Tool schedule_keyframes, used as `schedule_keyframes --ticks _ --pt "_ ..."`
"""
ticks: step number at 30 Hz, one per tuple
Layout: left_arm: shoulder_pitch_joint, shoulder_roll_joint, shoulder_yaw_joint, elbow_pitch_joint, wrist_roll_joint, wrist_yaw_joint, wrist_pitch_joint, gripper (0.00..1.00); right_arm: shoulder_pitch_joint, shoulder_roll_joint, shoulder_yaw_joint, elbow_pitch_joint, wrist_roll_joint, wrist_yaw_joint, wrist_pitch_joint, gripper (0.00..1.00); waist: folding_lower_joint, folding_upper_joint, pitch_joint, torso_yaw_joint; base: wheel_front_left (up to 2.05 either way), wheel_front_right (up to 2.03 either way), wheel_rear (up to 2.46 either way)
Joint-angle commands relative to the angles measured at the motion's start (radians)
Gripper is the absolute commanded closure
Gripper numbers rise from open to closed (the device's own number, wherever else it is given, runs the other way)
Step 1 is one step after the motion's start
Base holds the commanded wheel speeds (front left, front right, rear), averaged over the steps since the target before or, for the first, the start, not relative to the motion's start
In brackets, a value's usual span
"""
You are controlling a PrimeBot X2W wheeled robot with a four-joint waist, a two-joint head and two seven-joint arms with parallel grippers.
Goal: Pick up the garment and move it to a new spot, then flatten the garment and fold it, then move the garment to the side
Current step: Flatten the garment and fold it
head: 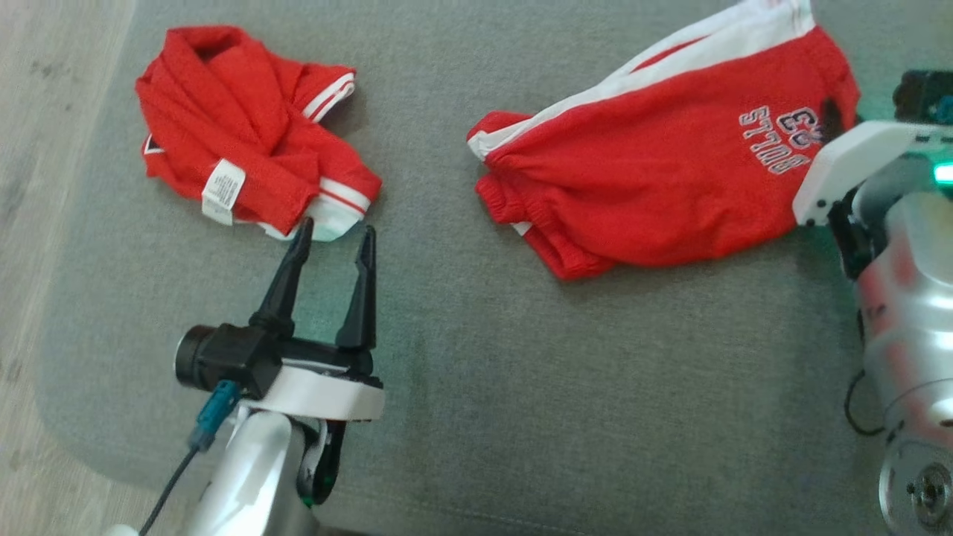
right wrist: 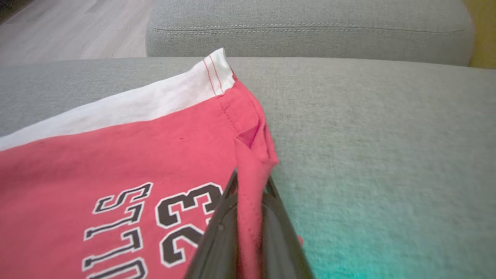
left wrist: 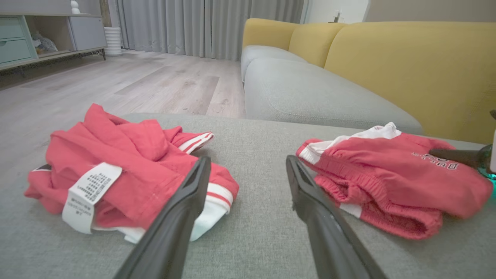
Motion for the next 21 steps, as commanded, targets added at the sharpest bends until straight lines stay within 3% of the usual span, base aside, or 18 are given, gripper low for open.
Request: schedule_keyframes --ticks 1,9,16,21 --pt "-0.012 0.005 0.047 -0.024 0.010 -0.006 -0.006 0.00 0.004 0.007 0.024 -0.003 0.017 -0.001 -0.020 1.00 0.0000 0.0000 -0.026 -0.022 0.00 0.00 0.00" --pt "0.021 0.002 0.068 -0.029 0.029 -0.009 -0.006 0.00 0.063 -0.097 0.041 0.038 0.115 -0.001 -0.083 1.00 0.0000 0.0000 -0.097 -0.104 0.00 0.00 0.00" --pt "0.042 0.001 0.077 -0.028 0.034 -0.010 -0.006 0.00 0.134 -0.207 -0.062 0.069 0.149 -0.001 -0.104 1.00 0.0000 0.0000 -0.127 -0.135 0.00 0.00 0.00" --pt "0.052 0.001 0.082 -0.028 0.036 -0.012 -0.006 0.00 0.129 -0.176 -0.081 0.064 0.147 -0.001 -0.144 1.00 0.0000 0.0000 -0.143 -0.139 0.00 0.00 0.00"
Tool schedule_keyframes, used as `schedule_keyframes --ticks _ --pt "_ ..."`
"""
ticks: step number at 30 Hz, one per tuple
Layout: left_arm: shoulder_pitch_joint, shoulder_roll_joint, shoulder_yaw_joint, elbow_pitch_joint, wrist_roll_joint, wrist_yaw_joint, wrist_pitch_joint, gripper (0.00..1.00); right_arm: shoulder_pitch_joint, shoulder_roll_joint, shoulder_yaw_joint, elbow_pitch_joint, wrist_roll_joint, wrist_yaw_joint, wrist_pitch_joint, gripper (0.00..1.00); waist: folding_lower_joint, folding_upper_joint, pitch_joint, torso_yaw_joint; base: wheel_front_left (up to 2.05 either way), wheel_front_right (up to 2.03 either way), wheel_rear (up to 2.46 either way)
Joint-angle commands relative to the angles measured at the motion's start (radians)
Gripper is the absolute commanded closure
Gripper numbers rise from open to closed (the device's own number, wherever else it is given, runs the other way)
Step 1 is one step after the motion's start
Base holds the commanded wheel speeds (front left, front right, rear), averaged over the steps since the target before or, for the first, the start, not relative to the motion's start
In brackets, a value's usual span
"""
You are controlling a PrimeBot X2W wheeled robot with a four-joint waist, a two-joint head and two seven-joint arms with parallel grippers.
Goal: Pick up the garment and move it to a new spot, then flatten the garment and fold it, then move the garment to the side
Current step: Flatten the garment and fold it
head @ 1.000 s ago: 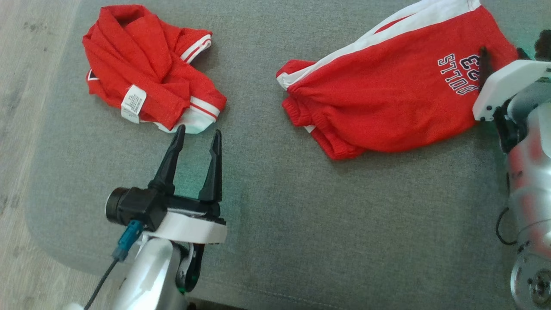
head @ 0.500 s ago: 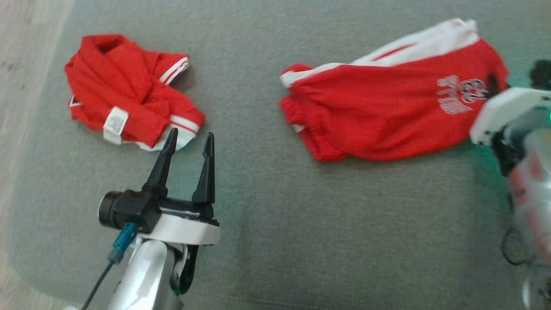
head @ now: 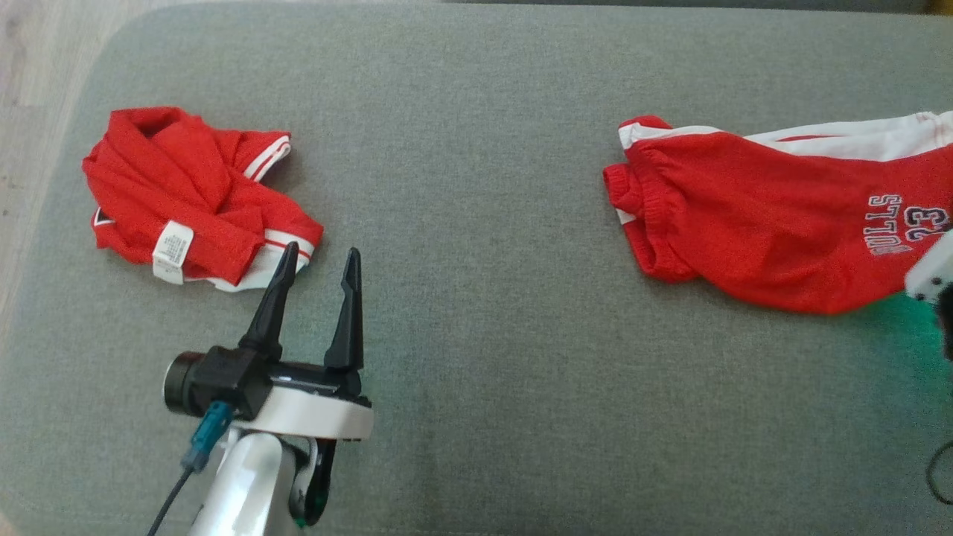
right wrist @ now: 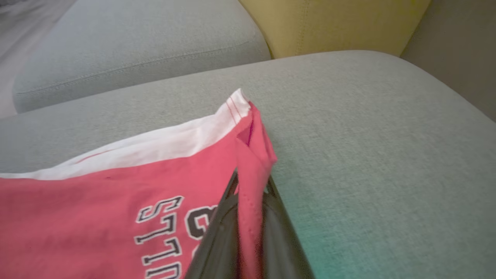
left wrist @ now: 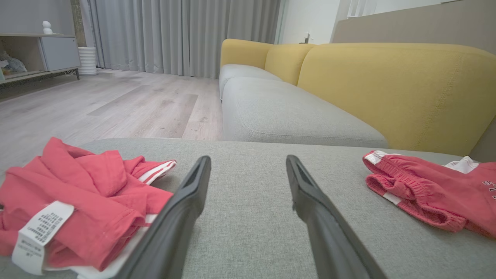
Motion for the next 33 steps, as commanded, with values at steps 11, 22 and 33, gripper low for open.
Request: schedule_keyframes --ticks 11,22,33 --pt "0.034 0.002 0.045 -0.017 0.018 0.001 -0.006 0.00 -0.050 0.209 0.133 -0.113 0.101 -0.001 -0.094 1.00 0.0001 0.0000 -0.093 0.000 0.00 0.00 0.00" --pt "0.070 0.002 0.041 -0.016 0.021 0.006 -0.006 0.00 0.042 0.295 0.409 -0.255 0.325 -0.001 -0.073 1.00 0.0001 0.0000 -0.142 0.028 0.00 0.00 0.00" --pt "0.075 0.002 0.041 -0.020 0.023 0.010 -0.006 0.00 0.138 0.296 0.729 -0.274 0.495 -0.001 -0.050 1.00 0.0001 0.0000 -0.132 0.032 0.00 0.00 0.00"
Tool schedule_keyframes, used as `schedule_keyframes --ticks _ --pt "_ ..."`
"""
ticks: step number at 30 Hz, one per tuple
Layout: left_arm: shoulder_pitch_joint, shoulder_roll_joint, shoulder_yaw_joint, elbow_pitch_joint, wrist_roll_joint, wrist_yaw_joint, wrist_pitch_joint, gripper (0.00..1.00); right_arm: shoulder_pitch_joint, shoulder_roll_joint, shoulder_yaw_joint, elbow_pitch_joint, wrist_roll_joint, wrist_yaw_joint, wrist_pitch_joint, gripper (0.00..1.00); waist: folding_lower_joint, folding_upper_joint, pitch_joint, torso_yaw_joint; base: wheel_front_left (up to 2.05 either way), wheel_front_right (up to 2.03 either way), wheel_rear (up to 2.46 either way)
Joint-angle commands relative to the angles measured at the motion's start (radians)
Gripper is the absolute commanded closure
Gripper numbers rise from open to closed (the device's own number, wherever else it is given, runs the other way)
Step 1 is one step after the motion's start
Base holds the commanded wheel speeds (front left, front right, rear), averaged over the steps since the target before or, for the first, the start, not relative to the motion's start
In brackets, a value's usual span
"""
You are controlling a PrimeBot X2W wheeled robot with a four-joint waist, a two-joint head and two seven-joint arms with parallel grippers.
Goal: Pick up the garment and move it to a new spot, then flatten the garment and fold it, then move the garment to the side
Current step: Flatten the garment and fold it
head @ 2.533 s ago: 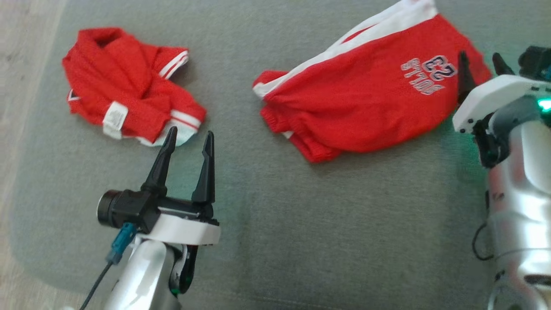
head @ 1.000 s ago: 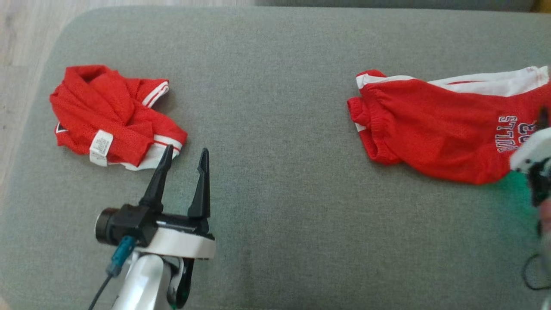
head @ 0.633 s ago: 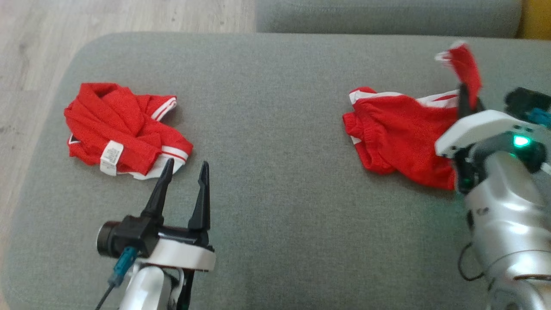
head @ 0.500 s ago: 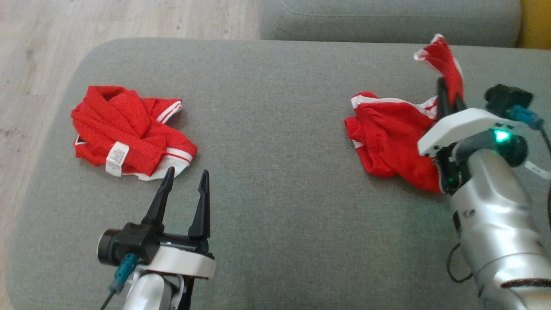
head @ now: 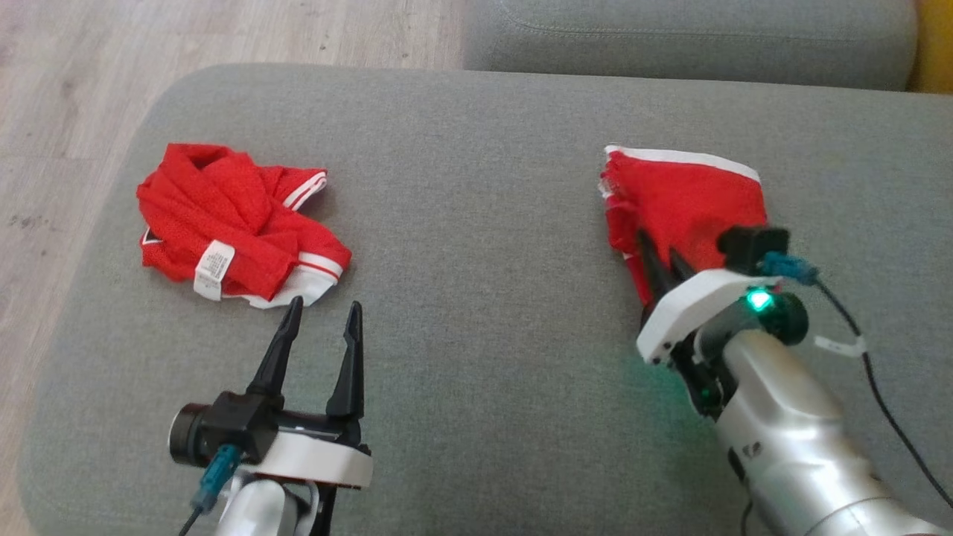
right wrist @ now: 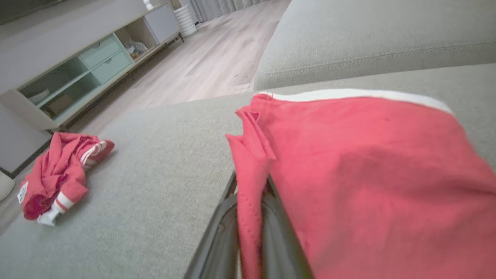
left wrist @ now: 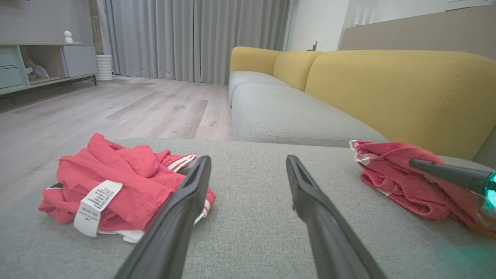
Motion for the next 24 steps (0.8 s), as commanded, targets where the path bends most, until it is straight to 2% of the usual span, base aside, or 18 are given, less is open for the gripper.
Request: schedule_keyframes --ticks 1,2,3,7,12,14,19,24 --pt "-0.023 0.002 0.036 -0.033 0.007 0.007 -0.006 0.00 -0.017 0.015 0.036 -0.022 0.001 -0.001 -0.005 1.00 -0.0001 0.0000 0.001 -0.003 0.00 0.00 0.00" --pt "-0.023 0.002 0.035 -0.032 0.007 0.007 -0.006 0.00 -0.014 0.015 0.061 -0.017 0.002 -0.001 -0.010 0.21 -0.0001 0.0000 0.001 -0.007 0.00 0.00 0.00" --pt "-0.024 0.002 0.034 -0.030 0.007 0.006 -0.006 0.00 -0.010 0.015 0.084 -0.012 0.004 -0.001 -0.012 0.00 -0.0001 0.0000 0.000 -0.012 0.00 0.00 0.00" --pt "-0.029 0.002 0.033 -0.026 0.007 0.006 -0.006 0.00 0.000 0.015 0.138 -0.008 0.012 -0.001 -0.065 0.00 -0.0001 0.0000 -0.009 -0.036 0.00 0.00 0.00" --pt "-0.030 0.003 0.039 -0.030 0.010 0.008 -0.006 0.00 0.012 0.015 0.092 -0.035 0.022 -0.001 -0.120 0.00 -0.0001 0.0000 -0.028 -0.079 0.00 0.00 0.00" --pt "-0.028 0.004 0.043 -0.033 0.011 0.009 -0.006 0.00 0.019 0.015 0.035 -0.074 0.009 -0.001 -0.125 0.00 -0.0001 0.0000 -0.035 -0.099 0.00 0.00 0.00" --pt "-0.021 0.004 0.052 -0.038 0.012 0.012 -0.006 0.00 0.116 0.015 -0.169 -0.275 -0.114 -0.001 -0.126 0.00 -0.0001 0.0000 -0.053 -0.141 0.00 0.00 0.00" --pt "-0.013 0.003 0.055 -0.042 0.009 0.015 -0.006 0.00 0.262 0.015 -0.280 -0.455 -0.208 -0.001 -0.126 0.00 -0.0001 0.0000 -0.063 -0.162 0.00 0.00 0.00"
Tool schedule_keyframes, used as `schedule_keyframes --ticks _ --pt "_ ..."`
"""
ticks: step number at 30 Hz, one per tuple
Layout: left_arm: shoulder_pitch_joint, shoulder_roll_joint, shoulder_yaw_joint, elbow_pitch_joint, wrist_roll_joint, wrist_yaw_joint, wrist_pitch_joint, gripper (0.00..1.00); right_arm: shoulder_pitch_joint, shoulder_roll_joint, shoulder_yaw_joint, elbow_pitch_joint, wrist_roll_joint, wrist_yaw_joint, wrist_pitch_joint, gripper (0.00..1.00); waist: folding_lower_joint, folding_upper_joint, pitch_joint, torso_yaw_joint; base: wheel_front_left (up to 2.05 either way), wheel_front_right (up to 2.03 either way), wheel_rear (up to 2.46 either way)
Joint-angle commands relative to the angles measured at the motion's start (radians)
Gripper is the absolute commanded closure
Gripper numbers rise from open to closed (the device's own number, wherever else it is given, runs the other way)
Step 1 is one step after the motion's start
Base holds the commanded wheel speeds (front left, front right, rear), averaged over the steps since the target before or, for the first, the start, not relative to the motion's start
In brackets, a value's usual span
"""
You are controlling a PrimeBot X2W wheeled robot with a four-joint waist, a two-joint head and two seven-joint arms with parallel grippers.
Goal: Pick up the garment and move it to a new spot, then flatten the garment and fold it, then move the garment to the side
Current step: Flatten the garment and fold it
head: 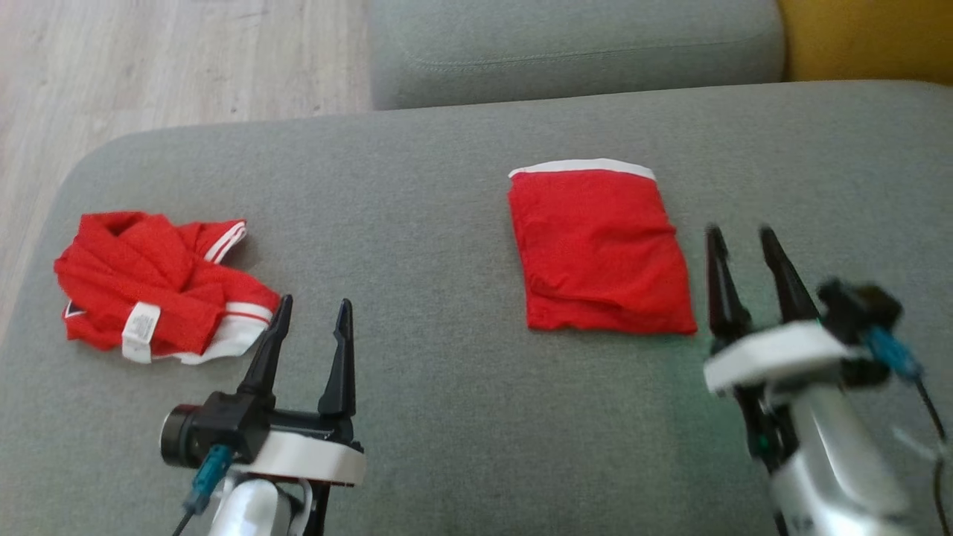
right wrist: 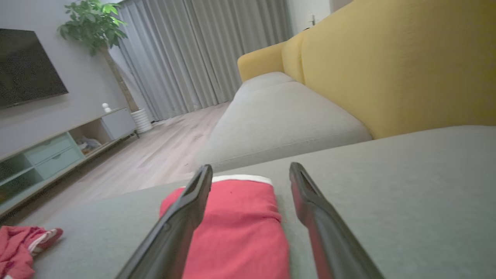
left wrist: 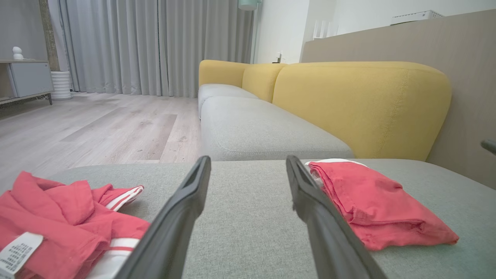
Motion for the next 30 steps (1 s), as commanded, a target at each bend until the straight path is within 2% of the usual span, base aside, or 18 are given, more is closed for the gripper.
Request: schedule_keyframes --ticks 1,7,12,13,14,19,25,29,30 --pt "-0.013 0.003 0.038 -0.038 0.006 0.007 -0.006 0.00 0.031 0.014 -0.008 -0.087 -0.032 -0.001 -0.011 0.00 0.0001 0.0000 -0.003 -0.009 0.00 0.00 0.00" --pt "-0.013 0.002 0.034 -0.040 0.007 0.003 -0.006 0.00 0.118 0.014 -0.038 -0.168 -0.059 -0.001 -0.011 0.00 0.0001 0.0000 0.019 -0.010 0.00 0.00 0.00" --pt "-0.035 0.002 0.025 -0.040 0.009 -0.005 -0.006 0.00 0.100 0.014 -0.043 -0.181 -0.085 -0.001 -0.011 0.00 0.0001 0.0000 0.069 0.015 0.00 0.00 0.00" --pt "-0.041 0.002 0.022 -0.040 0.009 -0.007 -0.006 0.00 0.085 0.014 -0.042 -0.175 -0.091 -0.001 -0.011 0.55 0.0001 0.0000 0.082 0.023 0.00 0.00 0.00" --pt "-0.048 0.002 0.019 -0.041 0.010 -0.008 -0.006 0.00 0.068 0.014 -0.044 -0.169 -0.098 -0.001 -0.011 1.00 0.0001 0.0000 0.098 0.032 0.00 0.00 0.00" --pt "-0.082 0.002 0.002 -0.040 0.009 -0.017 -0.006 0.00 -0.054 0.014 -0.069 -0.095 -0.144 -0.001 0.001 1.00 0.0001 0.0000 0.174 0.087 0.00 0.00 0.00" --pt "-0.120 0.001 -0.019 -0.037 -0.009 -0.018 -0.006 0.00 -0.212 0.014 -0.137 0.065 -0.179 -0.001 0.002 1.00 0.0001 0.0000 0.233 0.163 0.00 0.00 0.00" --pt "-0.138 0.001 -0.038 -0.040 -0.021 -0.017 -0.006 0.00 -0.283 0.014 -0.173 0.241 -0.229 -0.001 0.033 1.00 0.0001 0.0000 0.254 0.200 0.00 0.00 0.00" --pt "-0.144 0.001 -0.047 -0.039 -0.027 -0.015 -0.006 0.00 -0.313 0.014 -0.203 0.326 -0.291 -0.001 0.047 1.00 0.0001 0.0000 0.260 0.214 0.00 0.00 0.00"
